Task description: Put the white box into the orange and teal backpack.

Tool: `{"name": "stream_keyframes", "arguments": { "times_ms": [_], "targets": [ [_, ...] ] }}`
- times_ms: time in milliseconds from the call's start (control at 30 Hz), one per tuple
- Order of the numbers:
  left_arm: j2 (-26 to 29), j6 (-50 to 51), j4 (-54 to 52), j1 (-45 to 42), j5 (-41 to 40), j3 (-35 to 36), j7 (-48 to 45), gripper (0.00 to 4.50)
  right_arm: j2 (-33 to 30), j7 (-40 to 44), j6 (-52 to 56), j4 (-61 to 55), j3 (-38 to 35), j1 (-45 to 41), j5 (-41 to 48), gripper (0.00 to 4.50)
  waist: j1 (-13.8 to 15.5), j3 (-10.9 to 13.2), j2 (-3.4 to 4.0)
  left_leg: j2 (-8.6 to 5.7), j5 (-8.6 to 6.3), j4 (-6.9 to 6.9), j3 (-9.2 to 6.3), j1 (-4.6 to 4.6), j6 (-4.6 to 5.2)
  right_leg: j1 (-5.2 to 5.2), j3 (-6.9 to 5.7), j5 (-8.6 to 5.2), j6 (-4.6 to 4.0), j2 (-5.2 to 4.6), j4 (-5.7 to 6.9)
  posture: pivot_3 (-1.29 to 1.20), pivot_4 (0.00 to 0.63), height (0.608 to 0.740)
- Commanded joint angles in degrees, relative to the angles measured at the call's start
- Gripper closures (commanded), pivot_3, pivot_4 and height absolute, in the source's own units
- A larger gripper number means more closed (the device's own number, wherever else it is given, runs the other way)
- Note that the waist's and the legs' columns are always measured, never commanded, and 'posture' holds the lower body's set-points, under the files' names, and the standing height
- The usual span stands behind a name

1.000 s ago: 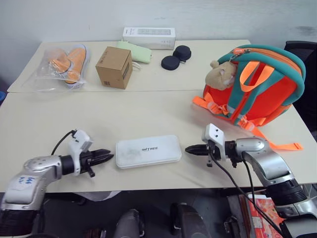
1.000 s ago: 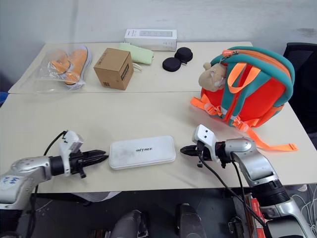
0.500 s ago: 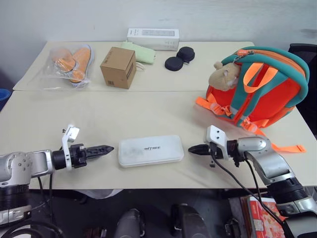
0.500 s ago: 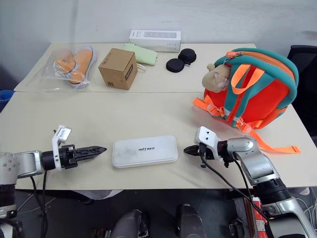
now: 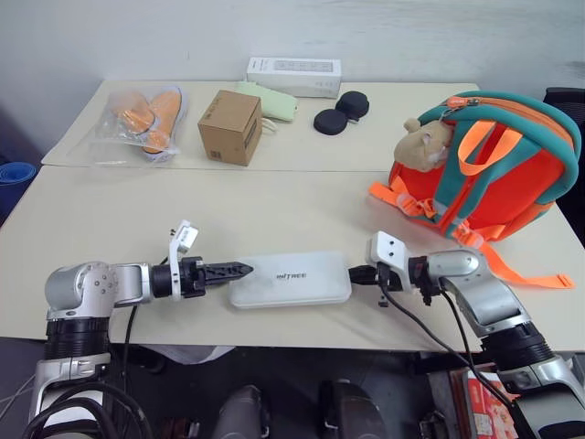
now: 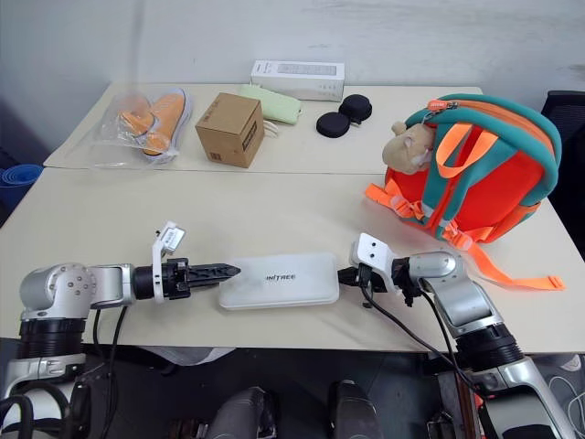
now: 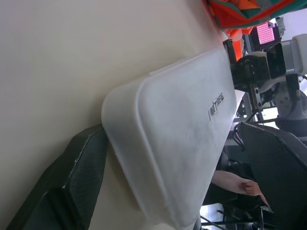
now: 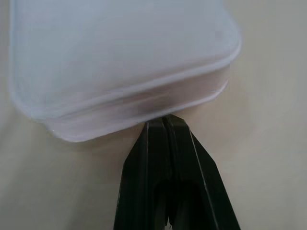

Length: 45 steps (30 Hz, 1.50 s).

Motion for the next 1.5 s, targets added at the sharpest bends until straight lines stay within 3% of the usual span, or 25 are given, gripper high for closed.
{"name": "stream_keyframes", "arguments": {
  "times_ms": [33,200,467,667,800,1100,1467,1500],
  "targets": [
    [-1.84,4.34,0.44,1.97,0.22,-4.58,1.19,0.02,0.46,-0.63,0.23,-2.26,-0.56,0.66,0.48,4.5,-0.1,0.0,0.0,0.0,0.0,0.0,0.0,0.0,0.0,0.0,0.0,0.0,0.0,0.0,0.0,0.0,0.15,0.74],
    [0.24,4.45,0.28,1.96,0.67,-3.53,1.02,0.02,-1.04,-0.85,0.14,-3.29,-0.88,2.27,0.01,4.5,-0.33,0.0,-0.01,0.04,-0.01,0.0,-0.01,0.0,-0.01,0.0,0.0,0.0,0.0,0.05,-0.01,0.0,0.15,0.74],
    [12.2,-0.05,3.0,4.69,1.39,-1.79,-4.47,0.02,-10.79,5.39,0.33,-3.66,-5.18,3.33,2.49,4.5,-2.06,0.0,-0.02,0.18,-0.04,-0.09,-0.01,0.02,-0.15,-0.08,0.02,-0.04,-0.06,0.19,-0.02,0.0,0.15,0.74],
    [15.74,0.87,-1.07,8.08,-1.19,-3.13,-8.18,0.02,-14.66,10.87,2.66,-8.73,-6.29,6.73,6.75,4.5,-2.72,0.0,-0.02,0.32,0.06,-0.38,-0.07,0.1,-0.43,-0.26,0.05,-0.2,-0.34,0.38,0.11,0.0,0.15,0.74],
    [12.16,0.19,-1.0,7.45,0.26,-5.11,-5.6,0.02,-12.14,8.56,3.79,-11.62,-4.33,7.62,6.3,4.5,-2.48,-0.01,-0.01,0.3,0.11,-0.44,-0.07,0.11,-0.48,-0.29,0.06,-0.21,-0.36,0.36,0.11,0.0,0.15,0.74],
    [2.16,1.16,3.37,0.09,1.52,-6.83,-1.4,0.02,-7.44,5.44,3.76,-10.71,-0.48,5.95,3.35,4.5,1.13,-0.06,0.05,-0.05,-0.11,-0.03,-0.19,-0.04,-0.23,-0.13,0.01,-0.05,-0.07,-0.01,0.05,0.0,0.15,0.74],
    [-1.39,3.36,3.99,-4.13,0.81,-8.26,-2.13,0.02,-5.65,4.49,3.54,-9.27,-0.14,4.83,2.59,4.5,1.11,-0.05,0.04,-0.1,-0.09,0.03,-0.19,-0.06,0.11,-0.01,0.0,0.01,0.03,-0.05,-0.09,0.0,0.15,0.74],
    [-1.31,3.59,4.5,-4.51,0.59,-7.61,-2.32,0.21,-5.67,4.43,3.43,-9.31,-0.22,5.08,2.52,4.5,1.07,-0.05,0.04,-0.09,-0.07,0.03,-0.19,-0.06,0.14,-0.01,0.0,0.01,0.03,-0.03,-0.09,0.0,0.15,0.74]
  ]
}}
